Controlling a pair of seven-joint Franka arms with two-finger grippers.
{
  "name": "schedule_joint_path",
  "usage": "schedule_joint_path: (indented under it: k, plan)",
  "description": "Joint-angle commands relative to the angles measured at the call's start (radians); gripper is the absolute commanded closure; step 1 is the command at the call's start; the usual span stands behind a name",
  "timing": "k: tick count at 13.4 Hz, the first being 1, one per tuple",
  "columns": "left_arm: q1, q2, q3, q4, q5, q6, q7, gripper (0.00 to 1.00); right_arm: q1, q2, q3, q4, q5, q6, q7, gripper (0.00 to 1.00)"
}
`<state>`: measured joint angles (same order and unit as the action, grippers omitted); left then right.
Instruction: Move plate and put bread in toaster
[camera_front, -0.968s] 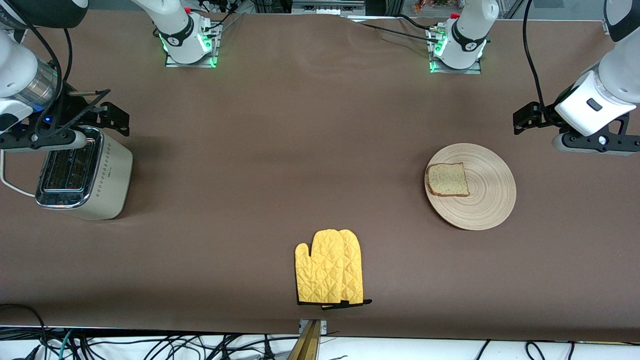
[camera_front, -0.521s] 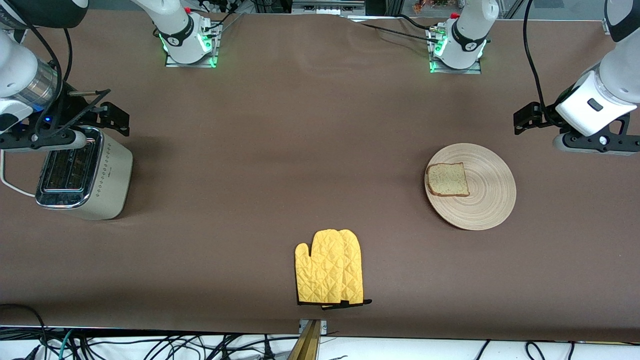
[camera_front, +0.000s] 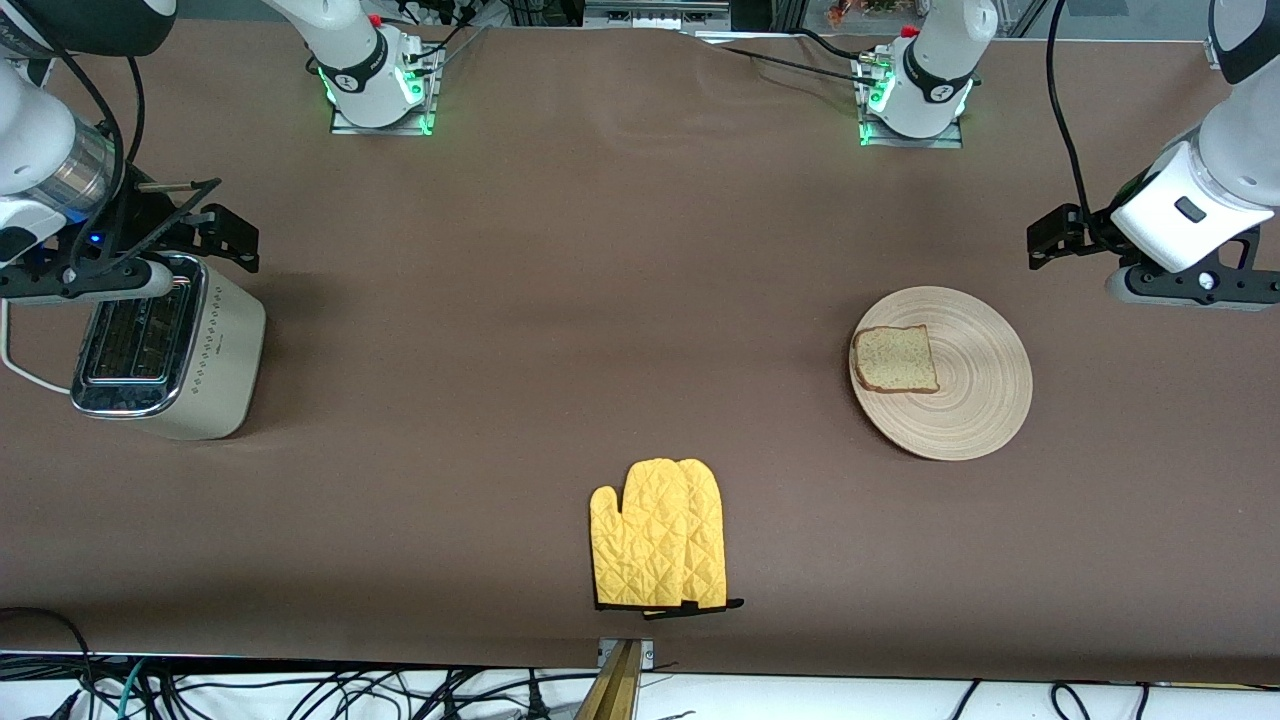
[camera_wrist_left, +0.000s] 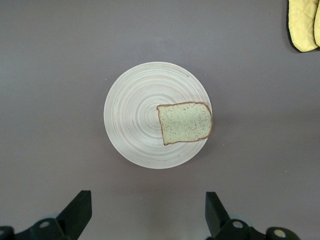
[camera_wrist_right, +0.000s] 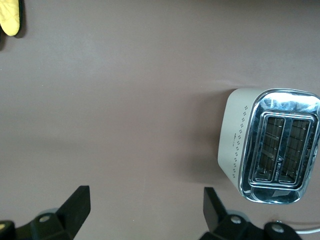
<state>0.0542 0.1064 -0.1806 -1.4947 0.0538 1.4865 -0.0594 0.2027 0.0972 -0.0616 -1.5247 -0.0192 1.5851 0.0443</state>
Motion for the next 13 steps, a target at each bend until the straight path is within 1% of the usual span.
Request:
schedule_joint_path:
  k: [1,9,13]
  plan:
    - [0.007,0.009,0.000,0.027,-0.023,-0.023,0.012,0.00,0.003,-0.008,0.000,0.000,0.001,-0.004,0.015,0.00]
    - [0.010,0.009,0.007,0.028,-0.023,-0.023,0.009,0.00,0.003,-0.008,0.000,0.000,0.001,-0.005,0.015,0.00]
    - [0.038,0.019,0.006,0.025,-0.023,-0.051,0.007,0.00,0.003,-0.008,0.000,0.000,0.001,-0.005,0.015,0.00]
